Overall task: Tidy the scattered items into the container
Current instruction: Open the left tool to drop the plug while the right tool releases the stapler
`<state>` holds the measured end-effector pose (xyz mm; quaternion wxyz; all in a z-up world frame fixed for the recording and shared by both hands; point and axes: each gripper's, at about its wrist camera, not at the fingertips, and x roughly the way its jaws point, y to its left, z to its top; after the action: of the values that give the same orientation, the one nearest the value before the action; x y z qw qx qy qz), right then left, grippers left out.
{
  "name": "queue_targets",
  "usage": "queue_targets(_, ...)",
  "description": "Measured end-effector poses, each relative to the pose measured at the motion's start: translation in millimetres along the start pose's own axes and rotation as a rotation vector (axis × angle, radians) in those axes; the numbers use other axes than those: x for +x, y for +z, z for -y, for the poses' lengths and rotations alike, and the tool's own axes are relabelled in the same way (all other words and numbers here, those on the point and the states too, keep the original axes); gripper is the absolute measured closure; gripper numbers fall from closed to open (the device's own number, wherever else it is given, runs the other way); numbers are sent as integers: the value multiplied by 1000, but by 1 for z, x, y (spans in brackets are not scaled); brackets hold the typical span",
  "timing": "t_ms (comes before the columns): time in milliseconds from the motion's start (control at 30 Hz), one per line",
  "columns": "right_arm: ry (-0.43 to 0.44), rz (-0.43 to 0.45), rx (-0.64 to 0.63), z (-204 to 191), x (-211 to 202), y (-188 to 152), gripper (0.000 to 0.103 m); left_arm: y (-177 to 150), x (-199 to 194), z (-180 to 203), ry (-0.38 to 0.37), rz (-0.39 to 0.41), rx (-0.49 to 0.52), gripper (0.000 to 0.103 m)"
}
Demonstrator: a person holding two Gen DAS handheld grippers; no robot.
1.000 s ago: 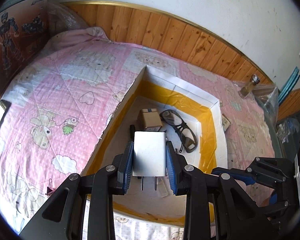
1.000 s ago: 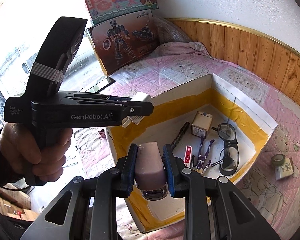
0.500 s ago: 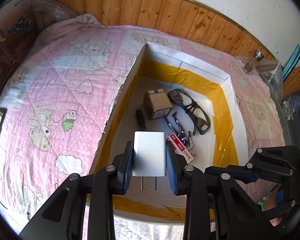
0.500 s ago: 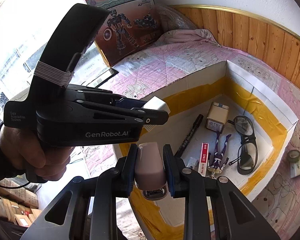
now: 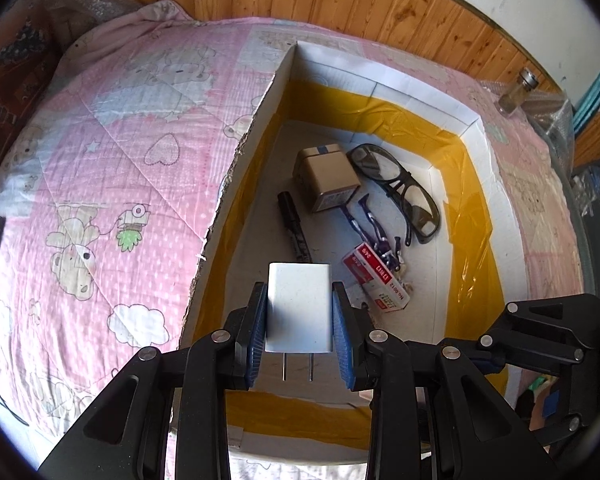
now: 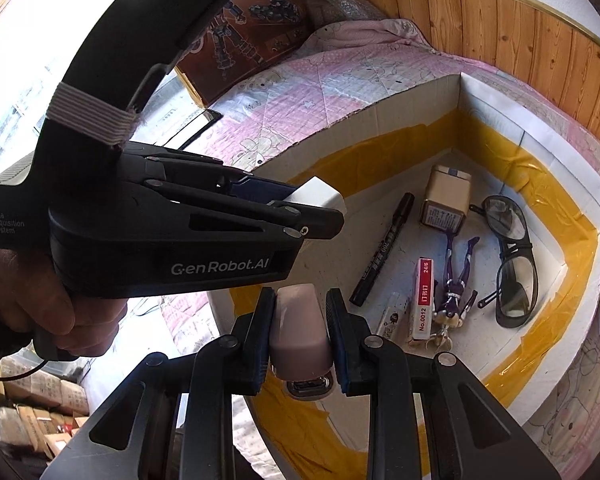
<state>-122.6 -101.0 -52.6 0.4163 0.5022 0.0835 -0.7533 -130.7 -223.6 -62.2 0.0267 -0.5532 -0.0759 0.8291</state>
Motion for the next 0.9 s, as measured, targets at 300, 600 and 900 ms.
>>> queue_targets(300,19,-31,43,4,11,0,76,3,9,0,35,-27,42,71)
queue_targets(600,34,-39,57,4,15,-1,73,4,11,2,103,-28,66,62)
queue_targets(900,48,-20,93,11,5,-7,73,7,-2,-3,85,-7,18,58)
